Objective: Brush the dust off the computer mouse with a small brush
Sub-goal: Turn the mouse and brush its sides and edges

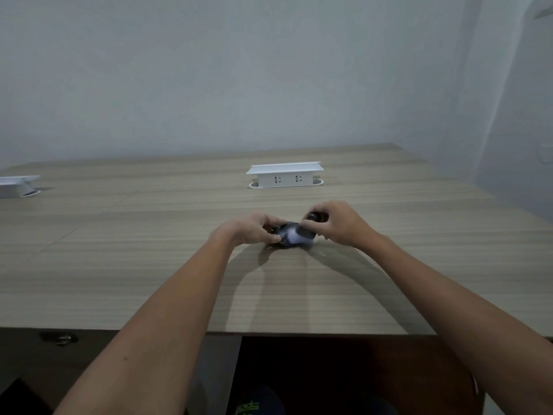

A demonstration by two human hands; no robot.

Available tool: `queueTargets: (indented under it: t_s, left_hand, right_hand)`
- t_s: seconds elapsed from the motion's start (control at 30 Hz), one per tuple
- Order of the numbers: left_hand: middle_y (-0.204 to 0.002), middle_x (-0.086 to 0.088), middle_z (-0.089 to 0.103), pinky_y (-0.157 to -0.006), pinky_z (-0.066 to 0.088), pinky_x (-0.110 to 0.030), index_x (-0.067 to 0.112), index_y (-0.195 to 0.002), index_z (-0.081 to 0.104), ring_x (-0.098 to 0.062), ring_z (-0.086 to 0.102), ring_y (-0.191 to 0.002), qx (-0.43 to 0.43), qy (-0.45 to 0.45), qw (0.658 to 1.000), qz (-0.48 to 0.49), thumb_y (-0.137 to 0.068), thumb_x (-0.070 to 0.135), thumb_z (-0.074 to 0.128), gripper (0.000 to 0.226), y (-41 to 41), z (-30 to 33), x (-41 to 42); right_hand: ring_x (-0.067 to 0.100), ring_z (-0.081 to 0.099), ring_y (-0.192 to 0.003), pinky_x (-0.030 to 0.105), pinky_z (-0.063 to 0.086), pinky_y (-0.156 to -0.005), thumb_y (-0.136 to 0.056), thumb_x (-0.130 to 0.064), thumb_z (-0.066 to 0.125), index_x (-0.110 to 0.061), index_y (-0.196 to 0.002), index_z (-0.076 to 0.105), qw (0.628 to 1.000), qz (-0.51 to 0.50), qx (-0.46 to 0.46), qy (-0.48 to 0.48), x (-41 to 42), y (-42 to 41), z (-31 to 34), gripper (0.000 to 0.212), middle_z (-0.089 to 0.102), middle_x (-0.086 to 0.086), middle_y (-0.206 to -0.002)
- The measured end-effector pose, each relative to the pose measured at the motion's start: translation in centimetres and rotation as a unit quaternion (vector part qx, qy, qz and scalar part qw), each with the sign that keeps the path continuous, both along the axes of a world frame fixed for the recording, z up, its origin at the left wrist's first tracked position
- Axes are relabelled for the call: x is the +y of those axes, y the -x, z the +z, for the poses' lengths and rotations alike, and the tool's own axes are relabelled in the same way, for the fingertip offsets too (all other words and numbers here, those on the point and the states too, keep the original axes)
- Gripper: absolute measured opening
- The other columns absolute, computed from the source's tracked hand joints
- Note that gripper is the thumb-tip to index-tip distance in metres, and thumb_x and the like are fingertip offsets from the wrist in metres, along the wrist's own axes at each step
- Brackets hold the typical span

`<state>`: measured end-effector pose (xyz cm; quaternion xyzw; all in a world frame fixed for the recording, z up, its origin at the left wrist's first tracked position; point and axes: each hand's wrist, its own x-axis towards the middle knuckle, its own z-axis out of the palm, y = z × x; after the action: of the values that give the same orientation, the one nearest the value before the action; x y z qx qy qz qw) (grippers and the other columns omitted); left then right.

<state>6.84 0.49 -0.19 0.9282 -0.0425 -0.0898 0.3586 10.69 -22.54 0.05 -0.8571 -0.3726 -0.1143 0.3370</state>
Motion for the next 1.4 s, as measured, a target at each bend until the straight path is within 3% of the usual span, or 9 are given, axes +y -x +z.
queueTargets:
  t_s: [0.2, 0.33, 0.5, 0.63, 0.8, 0.97, 1.13, 1.27, 1.4]
  left_hand:
    - [-0.141, -0.008, 0.062, -0.120, 0.036, -0.039, 0.012, -0.143, 0.055, -0.027, 0.053, -0.136, -0.002, 0.013, 1.000, 0.001, -0.094, -0.003, 0.060, 0.051, 0.1, -0.2, 0.0]
    - [-0.141, -0.006, 0.062, -0.120, 0.035, -0.040, 0.013, -0.144, 0.054, -0.024, 0.054, -0.135, -0.004, 0.015, 1.000, 0.011, -0.094, -0.001, 0.061, 0.052, 0.4, -0.3, 0.0]
    - [-0.140, -0.007, 0.063, -0.118, 0.038, -0.036, 0.014, -0.142, 0.055, -0.024, 0.055, -0.134, -0.008, 0.025, 1.000, 0.005, -0.095, -0.001, 0.060, 0.050, 0.7, -0.3, -0.1]
    - [-0.141, -0.007, 0.062, -0.118, 0.037, -0.035, 0.011, -0.144, 0.053, -0.023, 0.055, -0.132, -0.013, 0.021, 1.000, 0.015, -0.095, -0.001, 0.060, 0.051, 0.9, -0.3, -0.3]
    - [-0.141, -0.011, 0.061, -0.118, 0.038, -0.037, 0.008, -0.143, 0.054, -0.021, 0.056, -0.129, -0.017, 0.029, 0.999, 0.005, -0.094, -0.005, 0.059, 0.051, 1.2, -0.2, -0.3]
    - [-0.140, -0.010, 0.062, -0.119, 0.036, -0.042, 0.008, -0.144, 0.053, -0.028, 0.055, -0.134, -0.021, 0.015, 1.000, 0.019, -0.095, -0.002, 0.059, 0.051, 1.2, -0.2, -0.5]
    - [-0.139, -0.010, 0.063, -0.119, 0.037, -0.042, 0.009, -0.143, 0.054, -0.028, 0.055, -0.134, -0.019, 0.005, 1.000, 0.014, -0.095, -0.003, 0.059, 0.050, 0.9, -0.2, -0.5]
    - [-0.136, -0.006, 0.065, -0.119, 0.037, -0.041, 0.013, -0.143, 0.055, -0.026, 0.057, -0.131, -0.020, 0.002, 0.999, 0.029, -0.094, 0.001, 0.061, 0.050, 0.9, -0.3, -0.5]
    - [-0.136, -0.009, 0.066, -0.118, 0.039, -0.042, 0.012, -0.142, 0.056, -0.028, 0.057, -0.132, -0.016, 0.007, 1.000, 0.024, -0.094, -0.001, 0.060, 0.050, 0.9, -0.3, -0.4]
  right_hand:
    - [0.000, 0.060, -0.056, 0.019, 0.044, -0.057, -0.084, -0.023, 0.074, -0.014, -0.084, 0.079, 1.000, 0.007, -0.009, -0.014, 0.2, 0.4, 0.1, 0.010, 0.069, -0.009, -0.064]
    - [0.016, 0.064, -0.073, 0.032, 0.051, -0.070, -0.084, -0.020, 0.070, -0.008, -0.087, 0.079, 0.996, -0.074, -0.057, 0.001, 0.2, 0.0, -0.1, 0.015, 0.076, 0.005, -0.079]
    - [-0.003, 0.060, -0.052, 0.016, 0.043, -0.055, -0.085, -0.026, 0.073, -0.013, -0.085, 0.079, 1.000, -0.010, -0.004, -0.011, 0.6, 0.5, 0.0, 0.014, 0.067, -0.011, -0.062]
    - [0.021, 0.067, -0.078, 0.037, 0.054, -0.073, -0.088, -0.025, 0.068, -0.004, -0.090, 0.077, 0.990, -0.133, -0.056, -0.005, 0.2, -0.1, -0.2, 0.022, 0.075, 0.009, -0.083]
    - [0.000, 0.061, -0.054, 0.022, 0.048, -0.056, -0.087, -0.034, 0.071, -0.014, -0.087, 0.078, 1.000, 0.002, 0.003, -0.006, 0.8, 1.1, -0.2, 0.022, 0.069, -0.008, -0.066]
    - [0.022, 0.064, -0.073, 0.033, 0.046, -0.067, -0.089, -0.025, 0.068, -0.006, -0.086, 0.075, 0.990, -0.125, -0.052, -0.039, 0.3, 0.0, -0.8, 0.021, 0.073, 0.007, -0.078]
    - [0.008, 0.063, -0.062, 0.030, 0.048, -0.063, -0.087, -0.030, 0.072, -0.011, -0.086, 0.078, 0.999, -0.034, -0.018, -0.037, 0.5, 0.5, -0.8, 0.019, 0.075, -0.001, -0.074]
    - [0.023, 0.069, -0.080, 0.038, 0.053, -0.075, -0.088, -0.024, 0.068, -0.007, -0.089, 0.077, 0.987, -0.138, -0.064, -0.046, -0.1, -0.1, -1.2, 0.019, 0.077, 0.008, -0.084]
    - [0.008, 0.063, -0.062, 0.025, 0.048, -0.062, -0.088, -0.030, 0.072, -0.012, -0.086, 0.078, 0.997, -0.033, -0.034, -0.053, 0.1, 0.6, -1.3, 0.019, 0.075, -0.001, -0.074]
